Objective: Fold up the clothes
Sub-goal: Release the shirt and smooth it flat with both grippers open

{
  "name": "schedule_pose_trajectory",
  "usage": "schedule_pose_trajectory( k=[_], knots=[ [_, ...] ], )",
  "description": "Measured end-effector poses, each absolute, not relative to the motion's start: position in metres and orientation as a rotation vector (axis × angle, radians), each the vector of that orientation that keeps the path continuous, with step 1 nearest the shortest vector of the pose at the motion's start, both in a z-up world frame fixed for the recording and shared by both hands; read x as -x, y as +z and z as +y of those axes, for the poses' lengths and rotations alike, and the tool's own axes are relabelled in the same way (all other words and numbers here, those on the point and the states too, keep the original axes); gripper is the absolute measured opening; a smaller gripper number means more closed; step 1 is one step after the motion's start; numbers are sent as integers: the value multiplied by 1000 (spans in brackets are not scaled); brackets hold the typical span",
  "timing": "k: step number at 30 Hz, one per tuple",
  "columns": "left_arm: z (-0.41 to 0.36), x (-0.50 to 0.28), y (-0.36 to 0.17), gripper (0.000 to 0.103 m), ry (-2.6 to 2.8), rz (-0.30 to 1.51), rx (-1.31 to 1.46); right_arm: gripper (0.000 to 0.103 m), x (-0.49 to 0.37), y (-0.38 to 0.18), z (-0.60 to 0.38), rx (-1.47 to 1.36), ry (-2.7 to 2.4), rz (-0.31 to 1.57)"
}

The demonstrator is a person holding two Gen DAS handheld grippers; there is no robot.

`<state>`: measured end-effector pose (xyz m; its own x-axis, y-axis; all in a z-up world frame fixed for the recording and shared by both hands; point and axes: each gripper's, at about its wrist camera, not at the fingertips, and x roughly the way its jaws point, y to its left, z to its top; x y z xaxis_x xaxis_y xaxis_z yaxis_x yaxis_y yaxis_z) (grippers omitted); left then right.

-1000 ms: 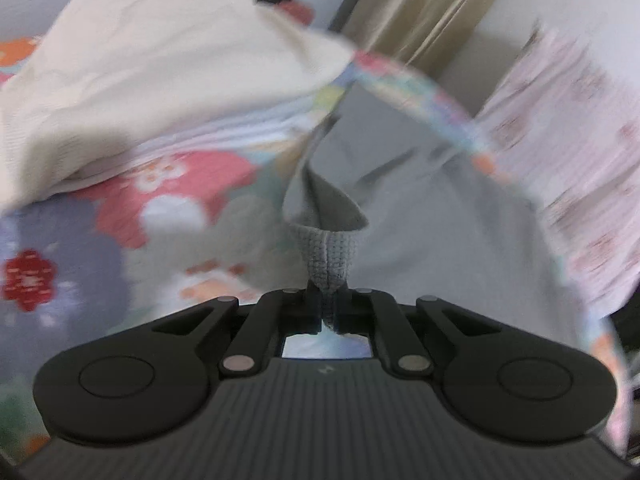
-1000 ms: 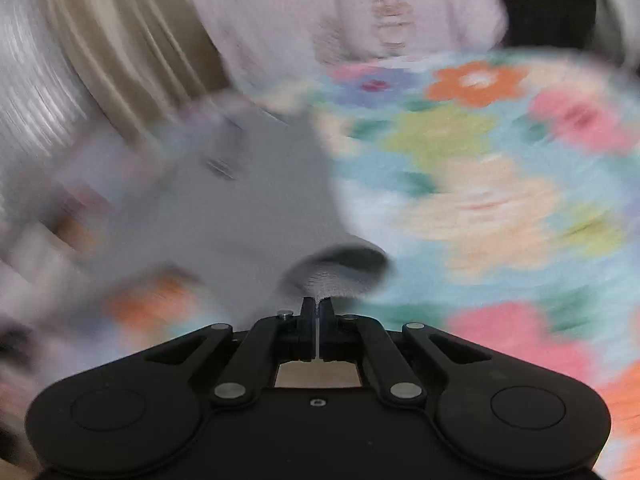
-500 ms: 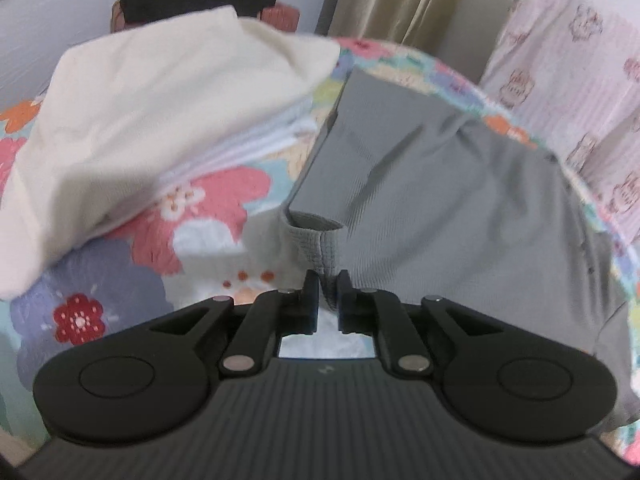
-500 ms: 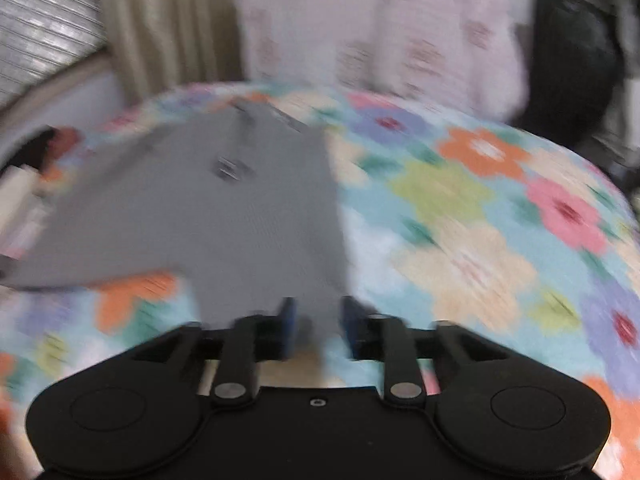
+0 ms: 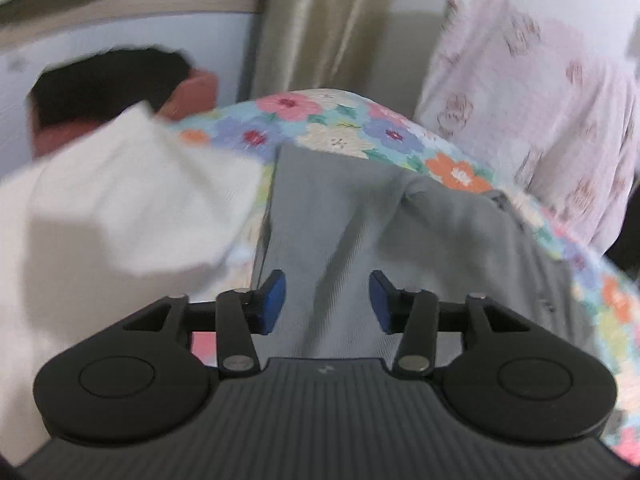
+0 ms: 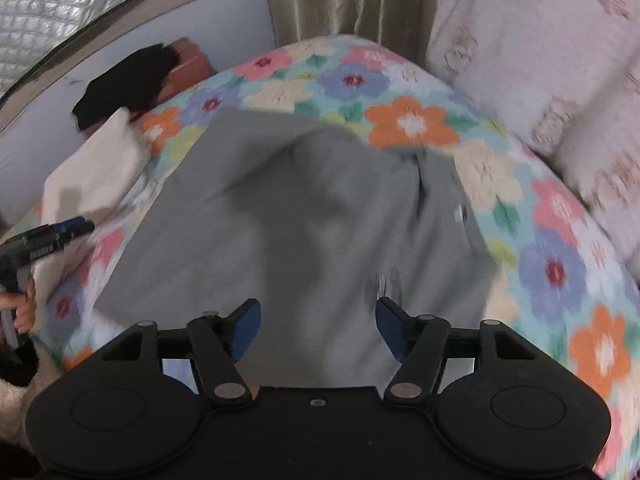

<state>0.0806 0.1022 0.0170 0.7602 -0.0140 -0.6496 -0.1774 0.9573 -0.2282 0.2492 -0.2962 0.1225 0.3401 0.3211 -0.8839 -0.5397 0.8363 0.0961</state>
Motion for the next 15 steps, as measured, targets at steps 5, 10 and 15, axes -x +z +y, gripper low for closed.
schedule_pose_trajectory(
  k=[5, 10, 15],
  knots=[
    [108, -196, 12, 61, 68, 743, 118, 69, -326, 79, -288, 137, 549, 995],
    [139, -308, -12, 61, 57, 833, 38, 69, -406, 31, -295, 179, 489, 1012],
    [148, -384, -36, 61, -12, 905, -48, 69, -470, -3, -285, 202, 512, 1004]
  ],
)
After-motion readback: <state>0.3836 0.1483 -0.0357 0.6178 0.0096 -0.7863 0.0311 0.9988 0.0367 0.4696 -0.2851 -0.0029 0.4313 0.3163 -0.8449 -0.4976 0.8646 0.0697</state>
